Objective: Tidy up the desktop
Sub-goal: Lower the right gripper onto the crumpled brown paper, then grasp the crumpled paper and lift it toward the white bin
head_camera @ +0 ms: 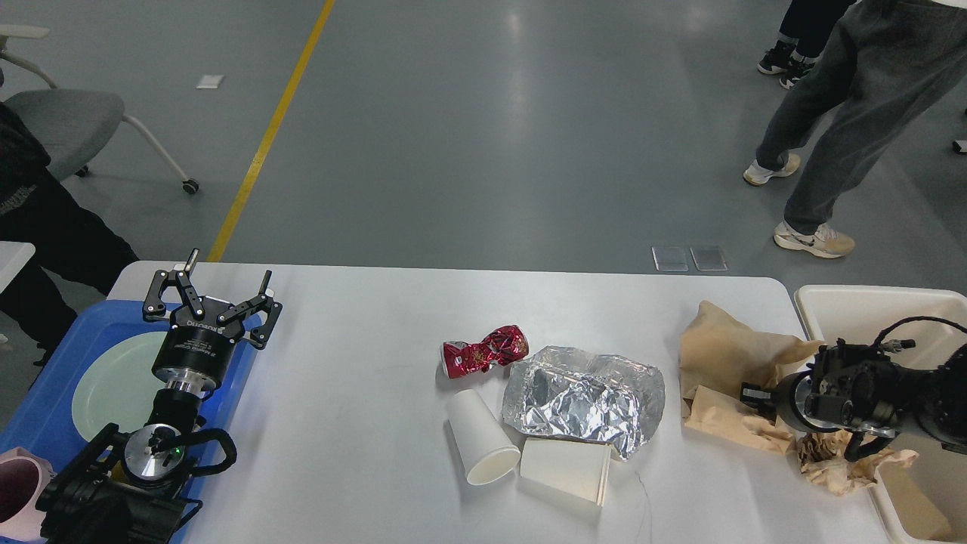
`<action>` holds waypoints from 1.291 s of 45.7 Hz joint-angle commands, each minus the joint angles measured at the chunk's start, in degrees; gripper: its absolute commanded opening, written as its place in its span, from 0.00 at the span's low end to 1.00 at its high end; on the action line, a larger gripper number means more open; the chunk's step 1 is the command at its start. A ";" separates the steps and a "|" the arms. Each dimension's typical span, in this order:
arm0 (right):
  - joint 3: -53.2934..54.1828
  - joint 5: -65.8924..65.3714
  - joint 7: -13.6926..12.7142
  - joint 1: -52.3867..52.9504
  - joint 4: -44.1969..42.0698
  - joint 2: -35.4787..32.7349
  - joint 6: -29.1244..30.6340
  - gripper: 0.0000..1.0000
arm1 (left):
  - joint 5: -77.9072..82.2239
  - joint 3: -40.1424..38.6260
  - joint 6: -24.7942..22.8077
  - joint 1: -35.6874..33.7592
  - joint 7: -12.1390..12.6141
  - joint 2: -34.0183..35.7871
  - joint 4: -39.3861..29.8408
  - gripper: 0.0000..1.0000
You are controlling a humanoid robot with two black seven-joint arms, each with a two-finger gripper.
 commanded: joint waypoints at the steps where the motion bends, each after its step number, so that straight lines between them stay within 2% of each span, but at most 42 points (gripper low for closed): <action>1: 0.52 1.38 -0.51 0.15 0.31 0.00 -0.11 0.00 | 0.01 -0.06 0.00 0.00 0.00 0.00 0.00 0.96; 13: 3.25 1.73 -0.95 2.87 3.04 -0.09 0.15 0.00 | 0.01 -0.06 0.00 0.00 0.00 0.00 0.00 0.96; 15: 3.25 1.73 -1.73 3.92 4.18 -0.35 0.41 0.00 | 0.01 -0.06 0.00 0.00 0.00 0.00 0.00 0.96; 20: 2.99 2.08 -5.69 8.75 8.66 -1.67 1.56 0.00 | 0.01 0.03 0.00 0.00 0.00 0.00 0.00 0.96; 23: 2.64 2.61 -7.45 13.14 12.26 -3.68 3.83 0.00 | 0.01 0.03 0.00 0.00 0.00 0.00 0.00 0.96; 30: 0.62 4.01 -9.21 25.80 19.47 -7.91 13.94 0.00 | 0.01 -0.06 0.00 0.00 0.00 0.00 0.00 0.96; 37: -8.33 8.66 -9.39 39.77 27.55 -8.44 19.48 0.00 | 0.01 -0.06 0.00 0.00 0.09 0.00 0.00 0.96; 44: -20.20 13.59 -9.30 55.59 40.46 -5.89 19.66 0.00 | 0.01 0.03 0.00 0.00 0.00 0.00 0.00 0.96; 49: -24.52 14.03 -9.30 65.87 50.13 -5.45 19.66 0.00 | 0.01 0.03 0.00 0.00 0.00 0.00 0.00 0.96; 53: -27.15 14.03 -9.38 71.51 55.06 -5.62 19.75 0.00 | 0.01 0.03 0.00 0.00 0.00 0.00 0.00 0.96; 59: -30.06 14.12 -9.30 73.28 56.21 -5.98 19.40 0.00 | 0.01 -0.06 0.00 0.00 0.00 0.00 0.00 0.96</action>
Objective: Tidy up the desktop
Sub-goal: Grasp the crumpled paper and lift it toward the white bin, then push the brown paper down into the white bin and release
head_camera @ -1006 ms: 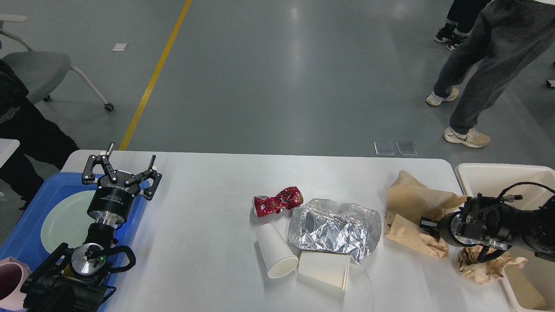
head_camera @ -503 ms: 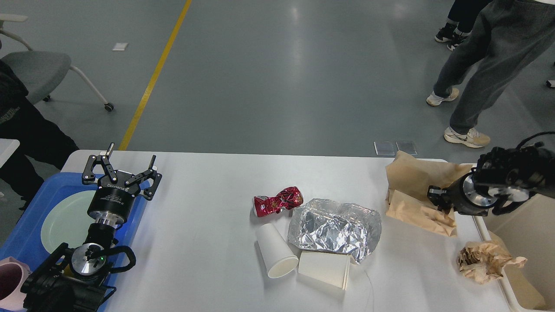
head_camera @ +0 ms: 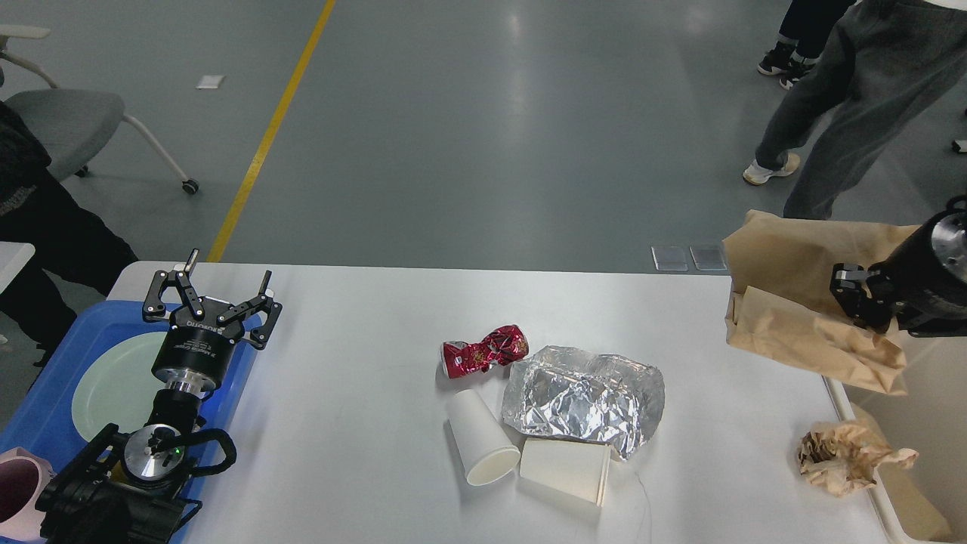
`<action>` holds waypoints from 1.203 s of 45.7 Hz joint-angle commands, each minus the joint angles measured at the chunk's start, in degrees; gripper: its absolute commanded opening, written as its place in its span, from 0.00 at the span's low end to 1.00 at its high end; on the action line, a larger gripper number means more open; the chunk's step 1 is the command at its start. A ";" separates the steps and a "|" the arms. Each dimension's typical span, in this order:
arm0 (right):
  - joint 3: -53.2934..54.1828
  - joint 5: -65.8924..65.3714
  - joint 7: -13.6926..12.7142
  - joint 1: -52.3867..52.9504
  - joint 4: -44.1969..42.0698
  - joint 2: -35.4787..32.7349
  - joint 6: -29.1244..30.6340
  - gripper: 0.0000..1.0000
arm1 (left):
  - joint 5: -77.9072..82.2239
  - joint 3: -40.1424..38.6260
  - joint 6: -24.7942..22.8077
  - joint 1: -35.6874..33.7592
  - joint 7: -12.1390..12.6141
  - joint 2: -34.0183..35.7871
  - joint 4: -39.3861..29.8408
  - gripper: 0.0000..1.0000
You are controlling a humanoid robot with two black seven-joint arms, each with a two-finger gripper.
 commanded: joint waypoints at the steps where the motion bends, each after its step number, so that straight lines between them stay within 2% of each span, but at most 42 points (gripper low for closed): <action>1: -2.88 0.09 0.00 1.75 1.23 -0.55 -0.51 0.00 | 0.01 -0.06 0.00 0.00 -0.04 0.00 0.00 0.96; 6: -3.77 0.62 0.00 1.58 0.18 -3.45 -1.21 0.00 | 0.01 0.02 0.00 0.00 -0.04 0.00 0.00 0.96; 14: -4.56 0.88 -0.08 -6.06 -10.53 -15.83 -3.24 0.00 | 0.01 0.02 0.00 0.00 -0.04 0.00 0.00 0.96; 19: -2.46 0.97 0.00 -14.67 -21.60 -22.08 -3.33 0.00 | 0.01 0.02 0.00 0.00 -0.04 0.00 0.00 0.96; 20: -0.62 1.06 0.00 -19.38 -26.06 -23.57 -3.41 0.00 | 0.01 0.02 0.00 0.00 -0.04 0.00 0.00 0.96; 24: 6.50 1.06 0.00 -31.70 -34.79 -24.99 -3.68 0.00 | 0.01 0.02 0.00 0.00 -0.04 0.00 0.00 0.96; 37: 35.85 0.97 0.00 -71.88 -62.91 -23.50 -3.68 0.00 | 0.01 0.02 0.00 0.00 -0.04 0.00 0.00 0.96; 43: 44.30 0.97 0.09 -86.55 -79.42 -14.20 -4.38 0.00 | 0.01 0.02 0.00 0.00 -0.04 0.00 0.00 0.96; 47: 48.25 1.06 0.18 -96.05 -89.98 -7.60 -7.54 0.00 | 0.01 0.02 0.00 0.00 -0.04 0.00 0.00 0.96; 50: 50.72 0.97 0.09 -100.54 -93.60 -3.73 -10.26 0.00 | 0.01 0.02 0.00 0.00 -0.04 0.00 0.00 0.96; 55: 51.51 0.97 -0.08 -102.66 -93.96 -1.88 -13.78 0.00 | 0.01 -0.06 0.00 0.00 -0.04 0.00 0.00 0.96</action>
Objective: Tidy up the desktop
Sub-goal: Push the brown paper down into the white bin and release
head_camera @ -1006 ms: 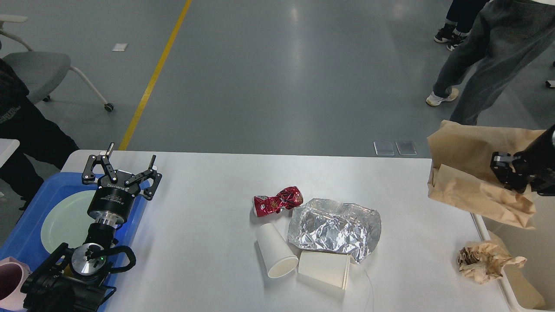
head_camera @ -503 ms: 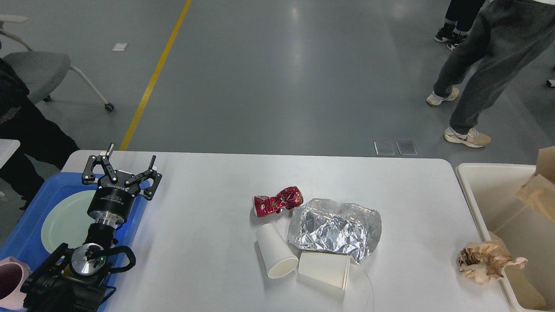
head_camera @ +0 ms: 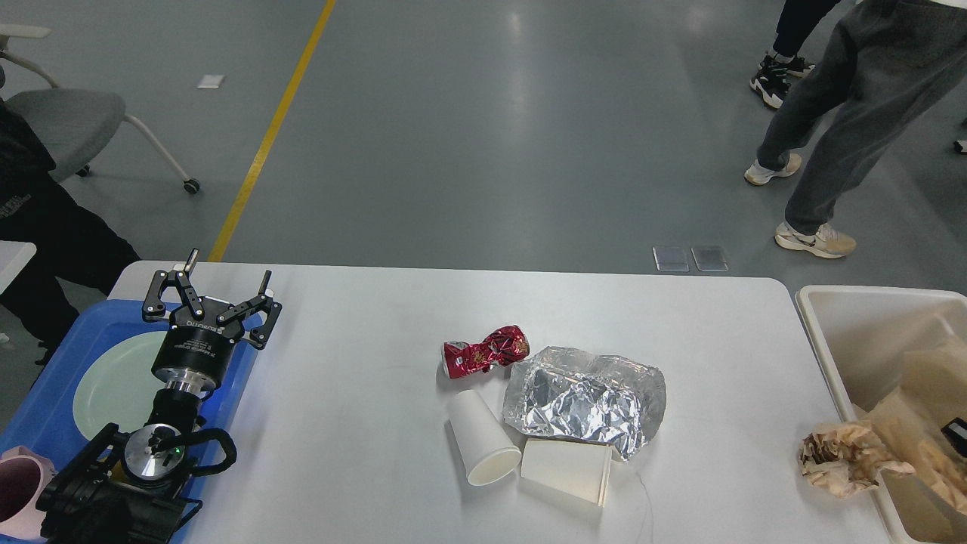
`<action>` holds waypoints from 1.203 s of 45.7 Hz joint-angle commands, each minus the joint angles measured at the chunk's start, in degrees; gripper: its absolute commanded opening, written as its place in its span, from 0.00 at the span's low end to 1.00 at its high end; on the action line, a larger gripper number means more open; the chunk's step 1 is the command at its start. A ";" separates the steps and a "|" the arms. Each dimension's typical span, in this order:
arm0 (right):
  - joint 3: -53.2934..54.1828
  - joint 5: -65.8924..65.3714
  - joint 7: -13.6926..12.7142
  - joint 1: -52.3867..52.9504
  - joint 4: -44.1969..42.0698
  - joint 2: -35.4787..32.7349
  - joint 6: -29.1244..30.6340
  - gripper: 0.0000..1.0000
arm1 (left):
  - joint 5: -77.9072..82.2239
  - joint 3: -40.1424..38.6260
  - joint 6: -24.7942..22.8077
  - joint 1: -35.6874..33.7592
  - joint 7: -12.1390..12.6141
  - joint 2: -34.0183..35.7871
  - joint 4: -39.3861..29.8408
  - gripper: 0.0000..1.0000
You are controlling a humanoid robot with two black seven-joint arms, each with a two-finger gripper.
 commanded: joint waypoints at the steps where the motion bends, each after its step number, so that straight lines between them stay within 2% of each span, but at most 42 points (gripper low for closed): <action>1: 1.47 -0.03 -0.23 -3.13 -1.70 2.56 -4.01 0.00 | 0.00 0.00 0.00 0.00 0.00 0.00 0.00 0.96; 12: 1.47 -0.03 -0.93 -3.75 -1.78 3.53 -5.07 0.00 | 0.00 0.00 0.00 0.00 0.00 0.00 0.08 0.96; 13: 1.12 -0.03 -0.93 -3.83 -1.87 3.62 -5.33 0.09 | 0.00 0.00 0.00 0.00 0.00 0.00 0.08 0.96; 14: 1.38 -0.03 -0.67 -4.27 -2.22 3.79 -7.95 0.59 | 0.00 0.00 0.00 0.00 0.00 0.00 0.08 0.96; 16: 1.47 -0.03 -0.49 -4.54 -2.05 3.97 -11.38 0.89 | 0.00 0.00 0.00 0.00 0.00 0.00 0.08 0.96; 17: 1.47 -0.03 -0.49 -4.54 -2.05 4.23 -12.97 1.00 | 0.00 0.00 0.00 0.00 0.00 0.00 0.00 0.96; 21: 1.47 -0.03 -0.40 -4.71 -1.87 5.20 -15.18 1.00 | 0.00 0.00 0.00 0.00 0.00 0.00 0.08 0.96; 45: 0.07 -0.55 -0.93 -3.22 -2.22 3.62 -15.09 1.00 | 0.00 0.00 0.00 0.09 -0.08 0.00 0.08 0.96; 55: -2.75 -1.17 -3.21 -0.67 -1.08 1.51 -14.22 1.00 | 0.00 0.00 0.00 0.09 -0.08 0.00 0.00 0.96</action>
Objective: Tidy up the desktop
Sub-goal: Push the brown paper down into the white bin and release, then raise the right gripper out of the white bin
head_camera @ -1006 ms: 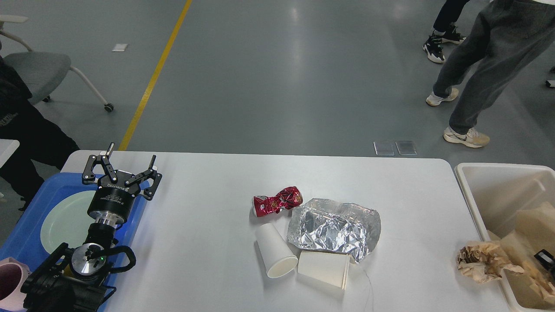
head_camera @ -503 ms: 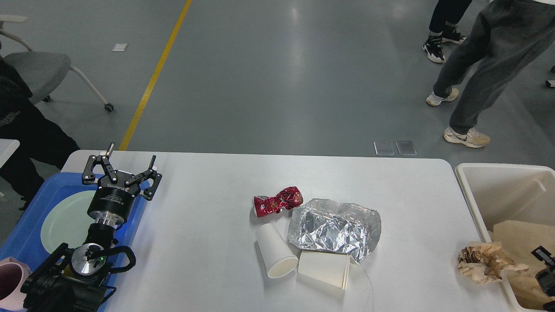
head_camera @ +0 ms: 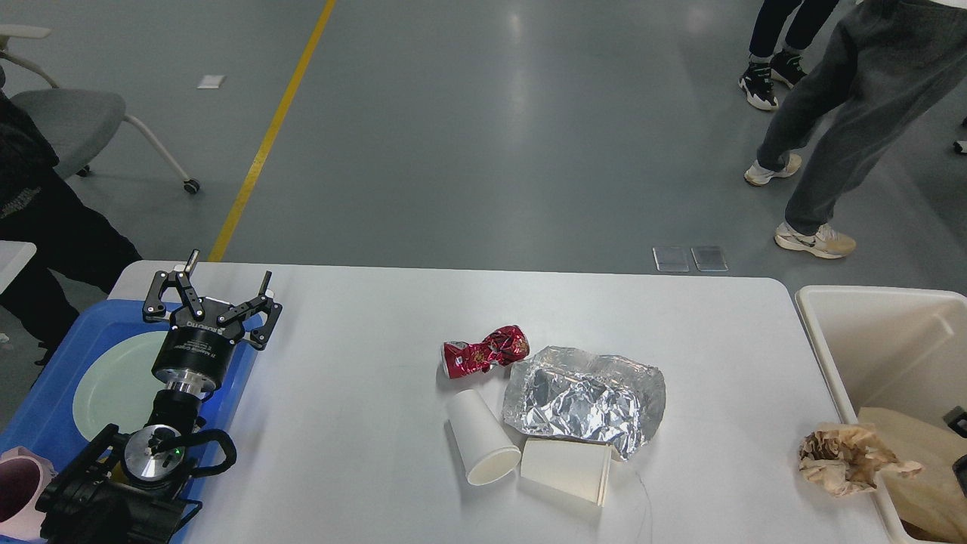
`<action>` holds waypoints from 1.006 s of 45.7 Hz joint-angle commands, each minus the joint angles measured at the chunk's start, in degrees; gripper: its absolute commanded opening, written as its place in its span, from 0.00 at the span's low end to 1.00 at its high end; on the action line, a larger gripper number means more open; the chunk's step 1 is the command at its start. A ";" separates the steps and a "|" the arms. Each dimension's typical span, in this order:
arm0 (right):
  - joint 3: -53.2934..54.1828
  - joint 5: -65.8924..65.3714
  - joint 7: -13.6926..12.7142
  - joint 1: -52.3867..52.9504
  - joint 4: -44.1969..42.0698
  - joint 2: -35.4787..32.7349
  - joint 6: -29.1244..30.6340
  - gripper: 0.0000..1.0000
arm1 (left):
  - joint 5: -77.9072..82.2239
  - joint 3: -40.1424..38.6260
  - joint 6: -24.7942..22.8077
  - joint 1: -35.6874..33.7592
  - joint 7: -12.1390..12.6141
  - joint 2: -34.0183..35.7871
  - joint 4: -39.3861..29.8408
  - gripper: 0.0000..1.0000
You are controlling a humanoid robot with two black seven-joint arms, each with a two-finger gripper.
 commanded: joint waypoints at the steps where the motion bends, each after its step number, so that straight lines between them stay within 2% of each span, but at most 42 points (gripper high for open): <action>1: -1.42 -0.39 -1.62 2.37 1.12 -1.44 1.51 1.00 | 0.00 0.00 0.00 -0.09 -0.03 0.00 -0.06 0.96; 11: -8.79 -0.48 -3.29 14.49 11.91 -6.45 12.05 1.00 | 0.00 0.00 0.00 0.00 0.06 0.00 -0.06 0.96; 20: -23.55 -0.92 -5.49 35.75 33.96 -11.46 15.31 1.00 | 0.00 -0.09 0.00 -0.09 0.06 0.00 -0.06 0.96; 25: -34.80 -0.83 -5.66 50.52 46.80 -10.94 17.95 1.00 | 0.00 -0.09 0.00 -0.09 0.15 0.00 -0.06 0.96; 30: -41.14 -0.83 -5.75 63.18 56.65 -8.65 22.16 1.00 | 0.00 -0.09 0.00 -0.09 0.15 0.00 -0.06 0.96; 38: -43.78 -0.74 -5.84 80.67 67.38 -6.89 35.95 1.00 | 0.00 0.00 0.00 0.00 0.06 0.00 0.03 0.96; 46: -44.14 -0.83 -5.93 90.79 74.85 -4.70 40.19 1.00 | 0.00 0.00 0.00 0.00 0.06 0.00 0.03 0.96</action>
